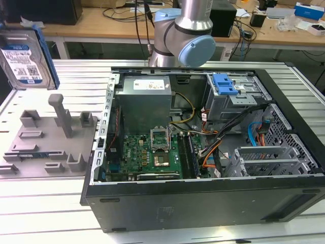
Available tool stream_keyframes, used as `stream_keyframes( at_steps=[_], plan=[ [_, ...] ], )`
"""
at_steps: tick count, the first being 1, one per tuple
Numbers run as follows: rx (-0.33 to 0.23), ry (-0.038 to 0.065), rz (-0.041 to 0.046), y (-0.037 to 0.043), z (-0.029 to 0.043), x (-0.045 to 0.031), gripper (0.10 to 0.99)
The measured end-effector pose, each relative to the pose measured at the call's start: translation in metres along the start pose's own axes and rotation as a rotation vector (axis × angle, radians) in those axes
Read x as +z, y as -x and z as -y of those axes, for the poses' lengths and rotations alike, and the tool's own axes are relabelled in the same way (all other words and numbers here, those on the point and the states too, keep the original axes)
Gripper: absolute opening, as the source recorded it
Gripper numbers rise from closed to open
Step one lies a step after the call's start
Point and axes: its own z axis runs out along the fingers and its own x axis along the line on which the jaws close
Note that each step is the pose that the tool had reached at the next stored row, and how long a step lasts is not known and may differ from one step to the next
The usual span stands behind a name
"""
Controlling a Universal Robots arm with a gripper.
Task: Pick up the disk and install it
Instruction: 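Pick up the disk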
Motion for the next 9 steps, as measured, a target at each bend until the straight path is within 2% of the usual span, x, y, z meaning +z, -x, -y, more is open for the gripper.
stream_keyframes(
  at_steps=[1, 4, 7, 9],
  plan=[
    [0.000, 0.000, 0.0002, -0.0001, 0.0019, -0.0102, 0.369],
    [0.000, 0.000, 0.0011, -0.0004, 0.0064, -0.0339, 0.369],
    [0.000, 0.000, 0.0021, -0.0005, 0.0086, -0.0464, 0.369],
    [0.000, 0.000, 0.0024, -0.0007, 0.0086, -0.0466, 0.369]
  ],
)
